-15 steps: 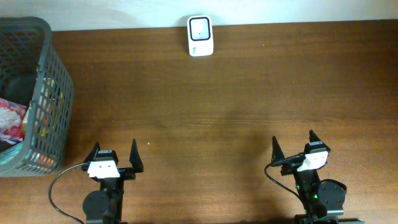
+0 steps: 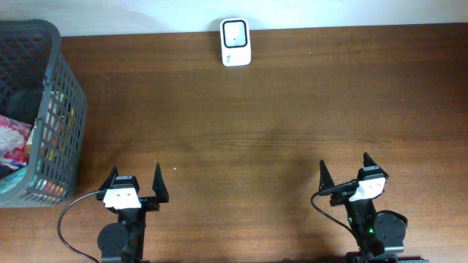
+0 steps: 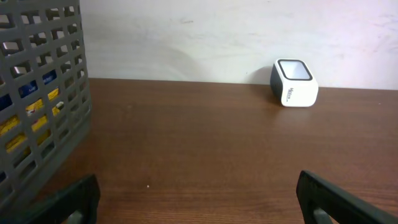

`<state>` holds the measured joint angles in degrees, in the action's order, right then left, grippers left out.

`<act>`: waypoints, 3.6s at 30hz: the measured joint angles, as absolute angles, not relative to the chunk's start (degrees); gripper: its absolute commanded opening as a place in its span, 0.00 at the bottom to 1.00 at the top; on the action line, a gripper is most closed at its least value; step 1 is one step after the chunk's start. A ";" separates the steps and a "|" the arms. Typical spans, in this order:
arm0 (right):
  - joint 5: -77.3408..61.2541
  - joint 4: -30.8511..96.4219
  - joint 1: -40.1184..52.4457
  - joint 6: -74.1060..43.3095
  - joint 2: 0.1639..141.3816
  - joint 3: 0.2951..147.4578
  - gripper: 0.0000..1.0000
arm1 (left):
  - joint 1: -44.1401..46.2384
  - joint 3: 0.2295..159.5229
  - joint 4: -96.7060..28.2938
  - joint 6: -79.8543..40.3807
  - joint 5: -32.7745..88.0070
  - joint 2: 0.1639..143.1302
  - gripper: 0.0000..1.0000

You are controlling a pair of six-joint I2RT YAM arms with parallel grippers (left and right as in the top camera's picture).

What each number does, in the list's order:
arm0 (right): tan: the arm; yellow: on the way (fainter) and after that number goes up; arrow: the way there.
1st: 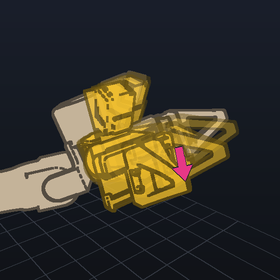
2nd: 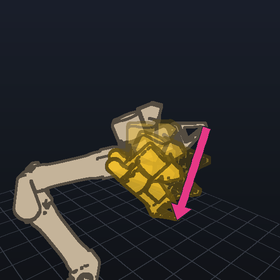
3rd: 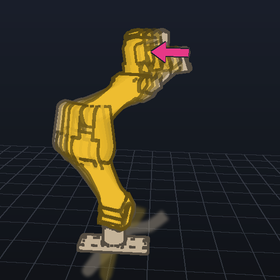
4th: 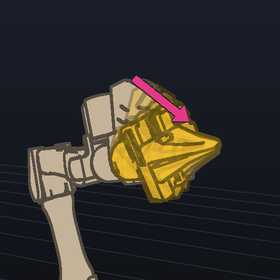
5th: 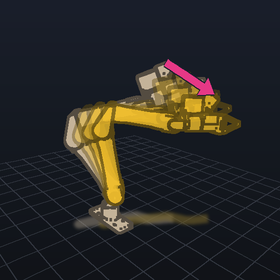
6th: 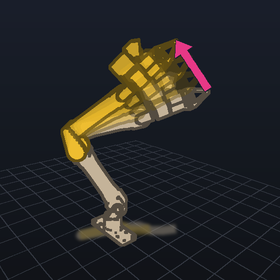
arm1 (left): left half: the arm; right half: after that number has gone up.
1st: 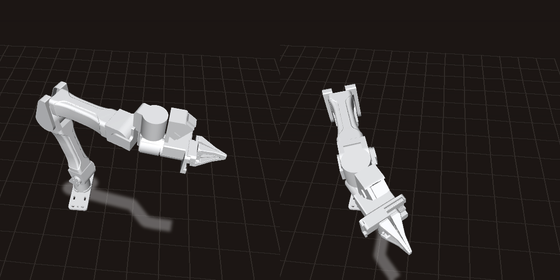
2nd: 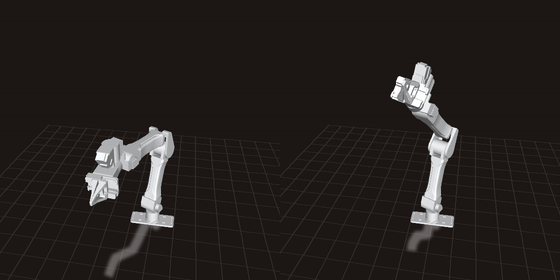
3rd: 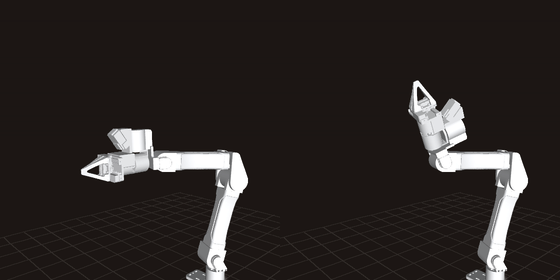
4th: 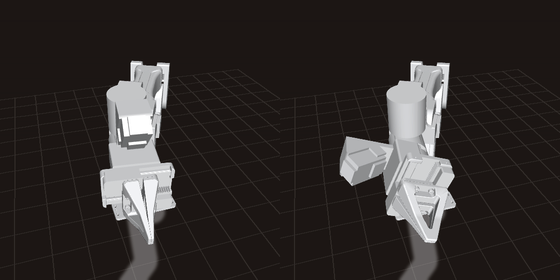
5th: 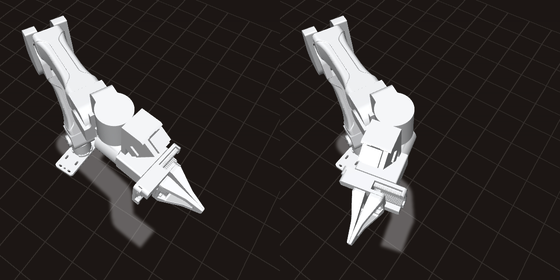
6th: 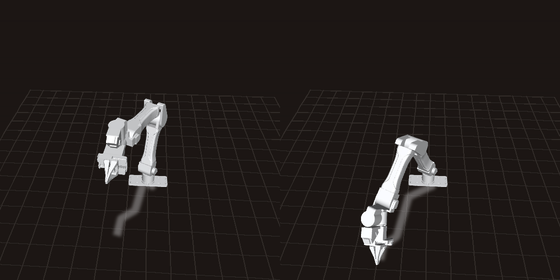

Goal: Scan the item barcode
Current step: 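Raise the left gripper and swing it toward the grey basket, then reach into the basket and grasp the red floral snack pack with left gripper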

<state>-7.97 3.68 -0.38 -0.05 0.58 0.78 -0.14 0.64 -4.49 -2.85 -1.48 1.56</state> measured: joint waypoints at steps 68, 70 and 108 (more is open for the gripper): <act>-7.97 3.64 -0.34 -0.03 0.73 0.78 0.99 | -23.11 112.75 -59.31 5.19 -15.38 79.18 0.99; -7.97 3.64 -0.34 -0.05 0.73 0.78 0.99 | -26.61 112.73 -58.43 5.19 -13.80 80.23 0.99; -7.94 3.64 -0.34 -0.05 0.73 0.78 0.99 | -42.15 113.06 -49.98 18.09 -13.50 121.38 0.89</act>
